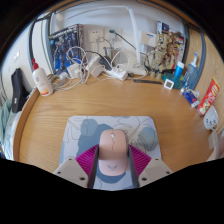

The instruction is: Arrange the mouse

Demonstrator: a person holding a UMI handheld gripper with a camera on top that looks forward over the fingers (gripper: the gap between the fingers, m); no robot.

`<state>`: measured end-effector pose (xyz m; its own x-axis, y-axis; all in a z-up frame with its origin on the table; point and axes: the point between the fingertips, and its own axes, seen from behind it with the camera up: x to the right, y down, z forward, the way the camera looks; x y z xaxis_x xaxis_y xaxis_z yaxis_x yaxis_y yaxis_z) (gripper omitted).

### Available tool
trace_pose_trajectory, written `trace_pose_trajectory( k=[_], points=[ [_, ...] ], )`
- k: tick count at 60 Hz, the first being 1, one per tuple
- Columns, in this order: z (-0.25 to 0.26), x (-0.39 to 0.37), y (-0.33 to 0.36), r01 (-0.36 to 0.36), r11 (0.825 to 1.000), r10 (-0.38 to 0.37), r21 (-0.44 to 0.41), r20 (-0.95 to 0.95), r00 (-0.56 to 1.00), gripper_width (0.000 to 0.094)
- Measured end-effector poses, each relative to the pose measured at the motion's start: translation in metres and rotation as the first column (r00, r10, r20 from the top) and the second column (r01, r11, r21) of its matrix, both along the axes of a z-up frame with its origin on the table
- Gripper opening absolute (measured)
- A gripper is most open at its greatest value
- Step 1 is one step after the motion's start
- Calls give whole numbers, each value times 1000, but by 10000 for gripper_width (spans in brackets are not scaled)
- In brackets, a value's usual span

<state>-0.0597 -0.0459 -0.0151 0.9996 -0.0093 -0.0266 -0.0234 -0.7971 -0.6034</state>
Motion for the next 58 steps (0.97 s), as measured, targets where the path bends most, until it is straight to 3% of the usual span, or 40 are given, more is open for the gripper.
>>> trace_pose_trajectory(
  k=[6, 8, 23, 37, 58],
  points=[
    [3, 6, -5, 13, 999, -13, -39, 16, 1000, 827],
    [9, 3, -7, 4, 999, -4, -48, 8, 1000, 865],
    [111, 25, 4, 10, 999, -12, 44, 47, 999, 857],
    [204, 56, 15, 57, 987, -63, 152, 41, 997, 857],
    [235, 91, 4, 79, 981, -84, 177, 23, 996, 856]
  ],
)
